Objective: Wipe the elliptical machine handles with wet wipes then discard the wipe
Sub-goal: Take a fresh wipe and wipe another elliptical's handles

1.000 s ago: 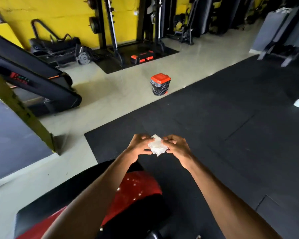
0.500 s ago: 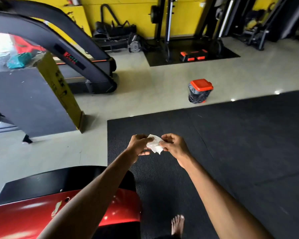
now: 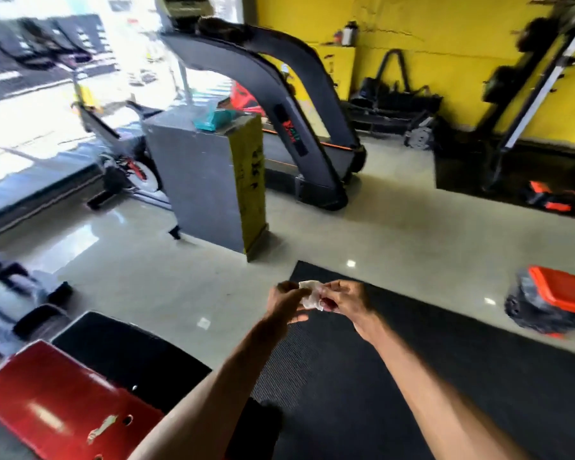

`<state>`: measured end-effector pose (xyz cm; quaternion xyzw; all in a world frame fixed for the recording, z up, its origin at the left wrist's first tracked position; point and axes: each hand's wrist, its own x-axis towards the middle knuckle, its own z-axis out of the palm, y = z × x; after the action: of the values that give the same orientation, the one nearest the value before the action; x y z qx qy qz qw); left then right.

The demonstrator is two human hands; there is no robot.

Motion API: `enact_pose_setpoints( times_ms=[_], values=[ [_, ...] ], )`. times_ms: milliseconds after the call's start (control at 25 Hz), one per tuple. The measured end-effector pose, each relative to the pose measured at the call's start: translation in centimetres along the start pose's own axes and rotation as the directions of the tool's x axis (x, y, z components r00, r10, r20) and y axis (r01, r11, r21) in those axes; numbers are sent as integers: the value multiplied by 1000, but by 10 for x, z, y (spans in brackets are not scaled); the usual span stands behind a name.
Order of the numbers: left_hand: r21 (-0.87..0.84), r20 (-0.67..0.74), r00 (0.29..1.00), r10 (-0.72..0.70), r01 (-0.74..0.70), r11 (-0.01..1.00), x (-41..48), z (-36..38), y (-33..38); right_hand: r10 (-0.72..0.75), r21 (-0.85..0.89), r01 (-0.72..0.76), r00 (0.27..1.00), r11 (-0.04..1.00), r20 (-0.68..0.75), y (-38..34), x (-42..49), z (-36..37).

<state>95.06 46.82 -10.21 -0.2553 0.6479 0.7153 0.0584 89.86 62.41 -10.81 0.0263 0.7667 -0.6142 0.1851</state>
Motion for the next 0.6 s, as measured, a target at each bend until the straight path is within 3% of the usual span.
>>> enact_pose_setpoints(
  times_ms=[200,400,480,560,600],
  values=[
    [-150,-211,977,-1,-32,988,59,-56,44,-68,12,67,953,998,296,-51,111,77],
    [-225,-434,901,14,-124,966,142,-121,92,-112,-2,138,807,990,579,-97,227,169],
    [-237,-489,872,-3,-129,963,167,-147,108,-136,19,161,763,987,632,-122,261,201],
    [-254,-596,803,-18,-167,953,201,-184,134,-123,-11,193,665,981,737,-150,311,254],
    [-253,-612,790,-36,-153,955,202,-194,137,-147,6,210,663,978,734,-156,312,261]
  ],
)
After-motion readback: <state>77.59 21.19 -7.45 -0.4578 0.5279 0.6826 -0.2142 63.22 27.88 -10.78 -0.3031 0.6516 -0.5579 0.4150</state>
